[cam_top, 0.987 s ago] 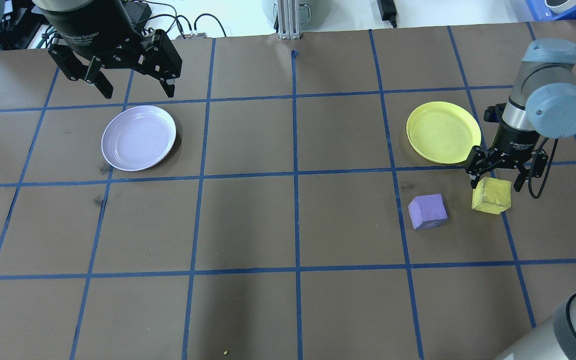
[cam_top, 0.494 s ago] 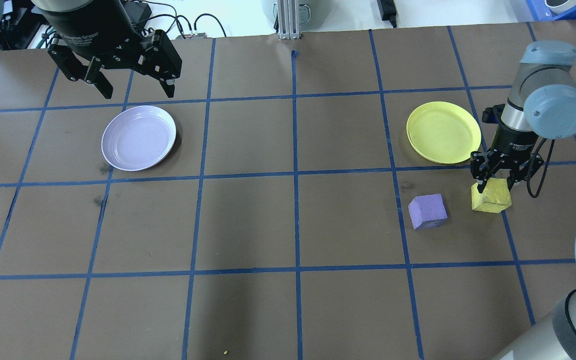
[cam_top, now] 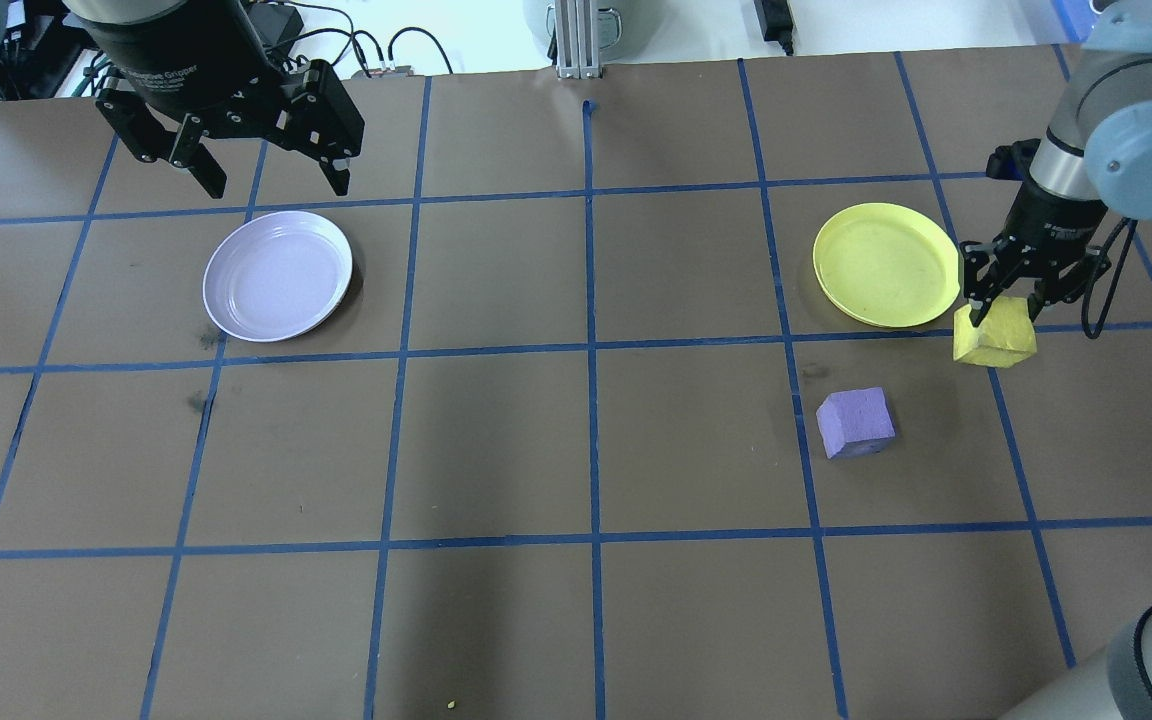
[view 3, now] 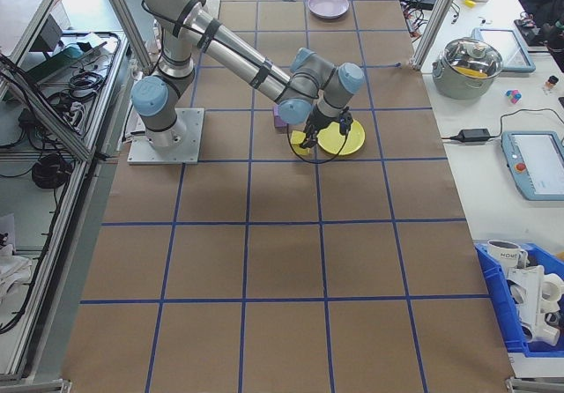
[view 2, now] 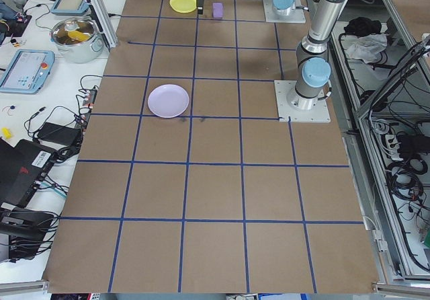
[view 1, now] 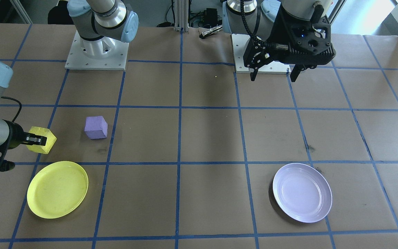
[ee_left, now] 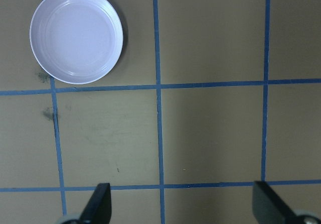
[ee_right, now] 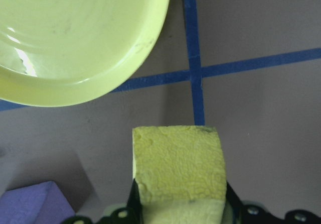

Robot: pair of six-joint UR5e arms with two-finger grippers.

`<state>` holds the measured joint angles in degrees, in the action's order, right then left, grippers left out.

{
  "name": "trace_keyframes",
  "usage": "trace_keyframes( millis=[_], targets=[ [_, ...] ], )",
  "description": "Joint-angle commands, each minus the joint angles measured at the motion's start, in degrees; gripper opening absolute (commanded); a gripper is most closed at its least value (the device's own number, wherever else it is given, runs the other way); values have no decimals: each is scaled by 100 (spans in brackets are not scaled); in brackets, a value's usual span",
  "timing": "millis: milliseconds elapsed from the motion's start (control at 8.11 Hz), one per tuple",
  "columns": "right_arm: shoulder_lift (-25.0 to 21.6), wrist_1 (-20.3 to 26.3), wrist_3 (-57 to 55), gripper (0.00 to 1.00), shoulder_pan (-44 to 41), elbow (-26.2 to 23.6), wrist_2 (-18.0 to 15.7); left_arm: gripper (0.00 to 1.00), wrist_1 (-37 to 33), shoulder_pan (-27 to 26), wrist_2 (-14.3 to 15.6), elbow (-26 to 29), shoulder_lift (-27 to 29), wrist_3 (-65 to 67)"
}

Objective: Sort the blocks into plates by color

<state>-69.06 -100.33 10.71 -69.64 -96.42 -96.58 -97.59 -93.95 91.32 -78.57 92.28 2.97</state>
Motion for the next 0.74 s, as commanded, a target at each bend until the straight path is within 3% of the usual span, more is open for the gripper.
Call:
trace_keyframes(
  millis=[0, 123, 494, 617],
  targets=[
    [59, 111, 10, 0, -373, 806, 368, 100, 3, 0, 0, 0, 0, -7],
    [155, 6, 1, 0, -567, 913, 446, 100, -6, 0, 0, 0, 0, -7],
    [734, -1125, 202, 0, -718, 993, 666, 100, -6, 0, 0, 0, 0, 1],
    [928, -1234, 203, 0, -718, 984, 754, 100, 3, 0, 0, 0, -9, -7]
  ],
)
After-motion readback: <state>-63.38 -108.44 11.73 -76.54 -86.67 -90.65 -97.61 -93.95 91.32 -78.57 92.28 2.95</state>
